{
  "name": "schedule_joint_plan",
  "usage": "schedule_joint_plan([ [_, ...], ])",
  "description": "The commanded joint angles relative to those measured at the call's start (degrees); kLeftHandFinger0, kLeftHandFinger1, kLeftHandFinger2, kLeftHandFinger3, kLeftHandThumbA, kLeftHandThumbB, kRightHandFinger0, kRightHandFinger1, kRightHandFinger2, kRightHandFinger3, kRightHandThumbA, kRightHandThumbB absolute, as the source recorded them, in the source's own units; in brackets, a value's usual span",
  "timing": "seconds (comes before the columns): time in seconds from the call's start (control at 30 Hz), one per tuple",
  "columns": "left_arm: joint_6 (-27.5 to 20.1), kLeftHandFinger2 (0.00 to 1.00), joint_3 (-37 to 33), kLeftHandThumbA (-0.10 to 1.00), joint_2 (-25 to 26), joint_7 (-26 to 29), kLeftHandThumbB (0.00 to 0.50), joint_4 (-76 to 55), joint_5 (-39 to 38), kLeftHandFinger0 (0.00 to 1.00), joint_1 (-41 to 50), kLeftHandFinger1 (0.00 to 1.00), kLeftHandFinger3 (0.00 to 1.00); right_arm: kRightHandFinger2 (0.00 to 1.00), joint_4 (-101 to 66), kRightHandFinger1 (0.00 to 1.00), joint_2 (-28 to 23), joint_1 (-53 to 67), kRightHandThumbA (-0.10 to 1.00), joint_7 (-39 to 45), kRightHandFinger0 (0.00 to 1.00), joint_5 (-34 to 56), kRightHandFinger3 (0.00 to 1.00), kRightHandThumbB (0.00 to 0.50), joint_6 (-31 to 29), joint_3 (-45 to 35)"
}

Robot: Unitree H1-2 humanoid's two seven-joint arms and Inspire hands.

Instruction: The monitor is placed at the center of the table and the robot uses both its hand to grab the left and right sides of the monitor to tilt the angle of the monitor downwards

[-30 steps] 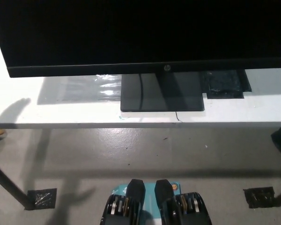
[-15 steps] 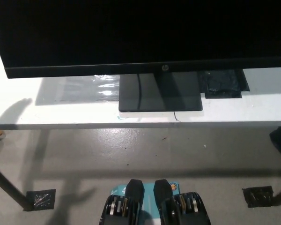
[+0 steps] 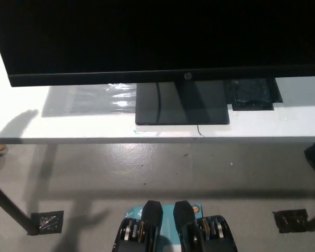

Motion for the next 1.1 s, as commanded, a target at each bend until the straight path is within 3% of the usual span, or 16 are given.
schedule_joint_plan([
  [0.0,0.3,1.0,0.0,1.0,1.9,0.1,0.485,-1.6,0.7,1.0,-1.9,1.0,1.0,1.0,4.3,1.0,-1.4,-6.6,1.0,2.7,1.0,-0.9,1.0,0.5,0.0,0.9],
  [0.17,-0.1,1.0,-0.2,1.0,1.9,0.1,0.48,-1.3,1.0,1.0,-1.9,1.0,1.0,1.0,11.6,1.0,-0.7,-10.7,1.0,2.9,1.0,-2.5,1.0,0.5,-2.2,2.5],
  [0.27,0.4,1.0,-0.3,1.0,2.0,-0.2,0.476,-1.4,0.9,1.0,-2.3,1.0,1.0,1.0,16.8,1.0,-0.1,-13.5,1.0,3.6,1.0,-3.1,1.0,0.44,-2.7,3.4],
  [0.4,0.6,1.0,-0.4,1.0,2.0,-0.3,0.465,-1.5,1.0,1.0,-2.3,1.0,1.0,1.0,19.1,1.0,0.1,-14.5,1.0,4.0,1.0,-3.4,1.0,0.427,-3.7,3.7],
  [0.43,0.9,1.0,-0.8,1.0,2.0,-0.7,0.454,-1.8,0.9,1.0,-2.5,1.0,1.0,1.0,20.9,1.0,0.4,-15.4,1.0,3.7,1.0,-4.6,1.0,0.449,-3.3,4.6],
  [0.53,0.9,1.0,-0.8,1.0,2.0,-0.6,0.453,-1.8,0.9,1.0,-2.5,1.0,1.0,1.0,21.9,1.0,0.4,-15.8,1.0,3.8,1.0,-4.6,1.0,0.452,-3.8,4.8],
  [0.57,1.8,1.0,-1.4,1.0,2.0,-0.8,0.473,-2.0,1.3,1.0,-3.1,1.0,1.0,1.0,23.0,1.0,0.3,-16.5,1.0,3.9,1.0,-5.6,1.0,0.449,-3.4,5.6],
  [0.7,3.0,1.0,-3.7,1.0,1.6,-1.1,0.46,-1.5,3.2,1.0,-5.3,1.0,1.0,1.0,23.7,1.0,-1.1,-15.9,1.0,4.3,1.0,-6.4,1.0,0.466,-4.1,6.5],
  [0.77,5.6,1.0,-5.8,1.0,0.9,-1.7,0.499,-1.3,4.0,1.0,-7.3,1.0,1.0,1.0,24.9,1.0,-1.6,-15.1,0.98,5.2,1.0,-6.1,1.0,0.5,-4.5,6.2],
  [1.07,7.4,1.0,-7.6,1.0,0.8,-2.0,0.491,-1.1,4.5,1.0,-9.2,1.0,1.0,1.0,26.1,1.0,-1.1,-15.8,0.98,6.4,1.0,-6.4,1.0,0.5,-5.9,5.9],
])
